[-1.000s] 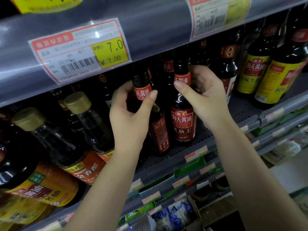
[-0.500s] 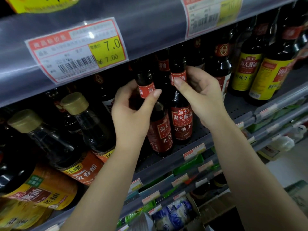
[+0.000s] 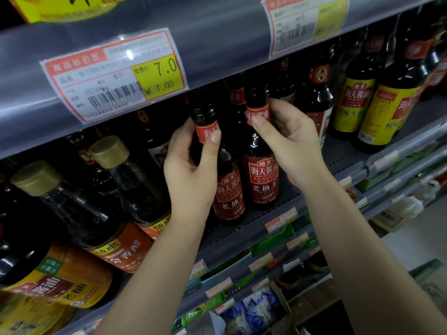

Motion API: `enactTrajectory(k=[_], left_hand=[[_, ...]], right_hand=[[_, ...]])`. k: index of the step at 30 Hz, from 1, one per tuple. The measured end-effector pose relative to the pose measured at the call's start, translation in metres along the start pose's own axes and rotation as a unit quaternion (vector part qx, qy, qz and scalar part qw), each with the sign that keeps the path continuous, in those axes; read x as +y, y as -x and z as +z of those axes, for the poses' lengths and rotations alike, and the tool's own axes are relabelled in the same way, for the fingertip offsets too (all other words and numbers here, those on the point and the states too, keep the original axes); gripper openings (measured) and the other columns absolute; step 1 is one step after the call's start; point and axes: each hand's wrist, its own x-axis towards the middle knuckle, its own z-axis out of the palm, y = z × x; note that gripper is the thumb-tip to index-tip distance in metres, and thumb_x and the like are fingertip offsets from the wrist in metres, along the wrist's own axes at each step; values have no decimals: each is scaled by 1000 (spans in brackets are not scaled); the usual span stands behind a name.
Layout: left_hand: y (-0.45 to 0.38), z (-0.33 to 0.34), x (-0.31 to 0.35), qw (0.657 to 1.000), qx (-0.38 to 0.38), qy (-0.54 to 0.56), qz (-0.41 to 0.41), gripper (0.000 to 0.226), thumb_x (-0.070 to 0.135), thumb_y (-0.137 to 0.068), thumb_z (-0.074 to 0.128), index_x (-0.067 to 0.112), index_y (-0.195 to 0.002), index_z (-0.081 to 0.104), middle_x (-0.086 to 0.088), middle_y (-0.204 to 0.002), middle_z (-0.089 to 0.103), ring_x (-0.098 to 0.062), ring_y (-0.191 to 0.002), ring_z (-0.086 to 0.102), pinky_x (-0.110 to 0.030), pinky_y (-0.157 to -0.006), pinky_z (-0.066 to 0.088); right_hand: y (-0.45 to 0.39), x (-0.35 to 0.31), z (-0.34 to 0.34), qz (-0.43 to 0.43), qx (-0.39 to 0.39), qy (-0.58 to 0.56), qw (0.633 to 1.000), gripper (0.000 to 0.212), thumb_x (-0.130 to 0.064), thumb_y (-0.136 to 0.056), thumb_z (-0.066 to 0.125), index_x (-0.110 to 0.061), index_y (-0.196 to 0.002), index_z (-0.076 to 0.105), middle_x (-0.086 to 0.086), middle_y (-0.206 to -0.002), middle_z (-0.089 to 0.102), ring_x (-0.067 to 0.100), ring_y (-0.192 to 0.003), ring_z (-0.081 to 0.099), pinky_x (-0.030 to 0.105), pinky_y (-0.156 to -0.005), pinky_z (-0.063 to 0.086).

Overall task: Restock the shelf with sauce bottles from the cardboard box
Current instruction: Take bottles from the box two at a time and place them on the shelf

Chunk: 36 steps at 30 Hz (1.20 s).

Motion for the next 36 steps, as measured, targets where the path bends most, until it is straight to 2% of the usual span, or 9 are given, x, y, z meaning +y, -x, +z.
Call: enactTrajectory(k=[4,8,12,15,19,22,26,30,36], left_hand=[[2,-1,-1,999,0,-40,26,48,39,-91,58,16,-133,53,-4,-131,60,-16,-127,54,-46,-108,44],[14,-4,1,986,43,-108,117,67,34,-92,59,6,-146,31,-5,-146,41,-19,-140,38,-45,-116,34],[31,-3,8,952,39,-126,276,52,24,-97,53,5,-140,31,3,-136,42,-36,-132,44,-58,-107,39],[47,14,15,946,-1,-81,312,40,22,-97,52,4,-131,42,4,-121,50,-42,-118,53,-61,-96,46],[75,56,19,973,-151,61,164,28,23,-95,53,18,-123,54,-6,-118,59,-28,-111,63,-41,-94,53],[92,87,16,963,-232,127,57,28,18,-92,54,23,-120,54,-14,-113,63,-16,-107,66,-23,-90,51],[111,122,5,944,-292,153,12,20,26,-93,54,27,-112,58,-7,-111,66,-15,-105,67,-21,-87,51],[140,163,-17,916,-360,173,-36,20,32,-94,53,27,-113,56,-9,-111,66,-23,-105,67,-31,-88,54],[203,221,-75,878,-434,163,-121,18,33,-91,58,39,-107,56,1,-107,67,-19,-100,68,-23,-85,53]], right_hand=[[2,-2,-2,-4,-2,24,1000,38,-18,-89,64,-10,-126,58,0,-121,66,8,-116,60,32,-102,48],[12,-3,-11,-26,23,41,999,51,-17,-87,65,-7,-134,50,3,-132,59,8,-125,53,30,-106,43],[33,-1,-31,-27,57,75,995,42,-16,-87,65,-12,-128,53,-1,-121,63,8,-120,57,31,-103,47],[49,-2,-48,-31,96,78,992,35,-12,-88,63,-9,-122,57,4,-114,66,11,-112,62,25,-95,50],[74,-1,-78,-23,156,86,984,33,-8,-89,62,1,-120,57,13,-109,67,19,-105,66,30,-91,53],[97,1,-104,21,211,92,973,30,-7,-88,63,-1,-117,59,12,-104,69,22,-98,68,32,-86,55],[128,-1,-133,35,285,109,952,32,-18,-86,64,-3,-114,59,15,-102,69,30,-96,68,37,-87,55],[172,1,-167,59,369,159,914,24,-17,-89,63,-8,-111,60,11,-99,69,20,-94,69,34,-87,56],[263,42,-206,190,489,220,823,27,-16,-87,64,-9,-113,62,6,-101,70,14,-95,68,23,-83,55]])
